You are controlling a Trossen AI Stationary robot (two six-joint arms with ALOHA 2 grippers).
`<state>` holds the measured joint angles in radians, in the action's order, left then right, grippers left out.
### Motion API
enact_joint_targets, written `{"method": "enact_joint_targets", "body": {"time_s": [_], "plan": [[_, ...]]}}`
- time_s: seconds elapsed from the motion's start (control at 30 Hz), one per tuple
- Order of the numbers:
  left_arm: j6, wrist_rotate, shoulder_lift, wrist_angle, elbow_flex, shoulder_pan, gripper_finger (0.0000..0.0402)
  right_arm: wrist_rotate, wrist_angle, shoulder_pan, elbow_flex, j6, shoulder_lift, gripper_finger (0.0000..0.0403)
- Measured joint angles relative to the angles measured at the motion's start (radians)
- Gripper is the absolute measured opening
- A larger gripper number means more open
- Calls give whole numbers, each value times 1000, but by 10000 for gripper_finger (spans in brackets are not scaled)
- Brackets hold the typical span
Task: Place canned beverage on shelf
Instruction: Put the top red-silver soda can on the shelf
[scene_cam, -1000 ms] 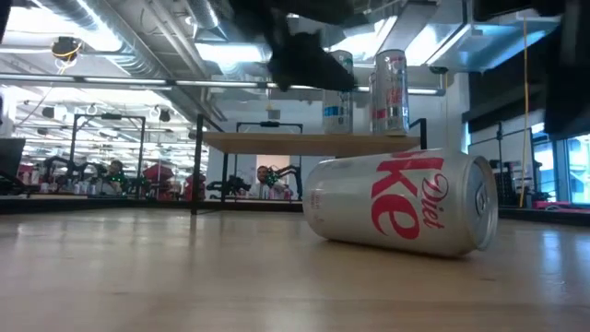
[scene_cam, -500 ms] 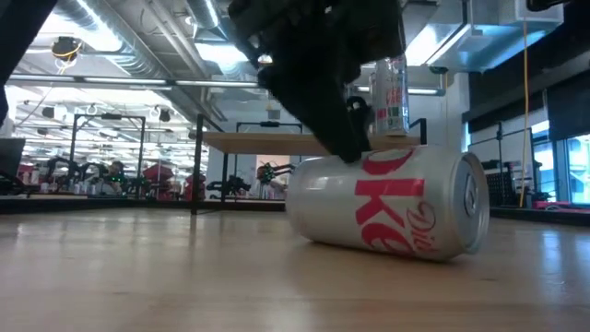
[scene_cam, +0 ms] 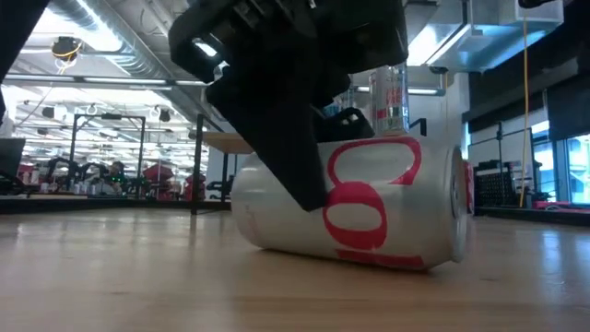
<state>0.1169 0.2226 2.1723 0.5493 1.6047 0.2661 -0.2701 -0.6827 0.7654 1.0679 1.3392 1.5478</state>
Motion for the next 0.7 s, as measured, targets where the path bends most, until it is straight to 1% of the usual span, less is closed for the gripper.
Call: {"method": "enact_joint_targets", "body": {"time_s": [0.13, 0.27, 0.33, 0.5, 0.63, 0.7], "plan": [[-6, -39, 0, 0, 0, 7, 297, -1, 2, 0, 0, -8, 0, 310], [-47, -72, -6, 3, 0, 11, 265, 0, 15, 0, 0, -8, 0, 310], [-61, -89, -15, 9, 0, 11, 256, 0, 33, 0, 0, -10, 0, 310], [-45, -170, -74, 74, -2, 9, 253, 20, 48, 0, 1, -11, 0, 310], [-71, -185, -168, 123, -2, 5, 253, 7, 56, 0, 1, -12, -16, 310], [-96, -196, -224, 134, -2, 5, 253, -24, 60, 0, 1, -23, -42, 310]]}}
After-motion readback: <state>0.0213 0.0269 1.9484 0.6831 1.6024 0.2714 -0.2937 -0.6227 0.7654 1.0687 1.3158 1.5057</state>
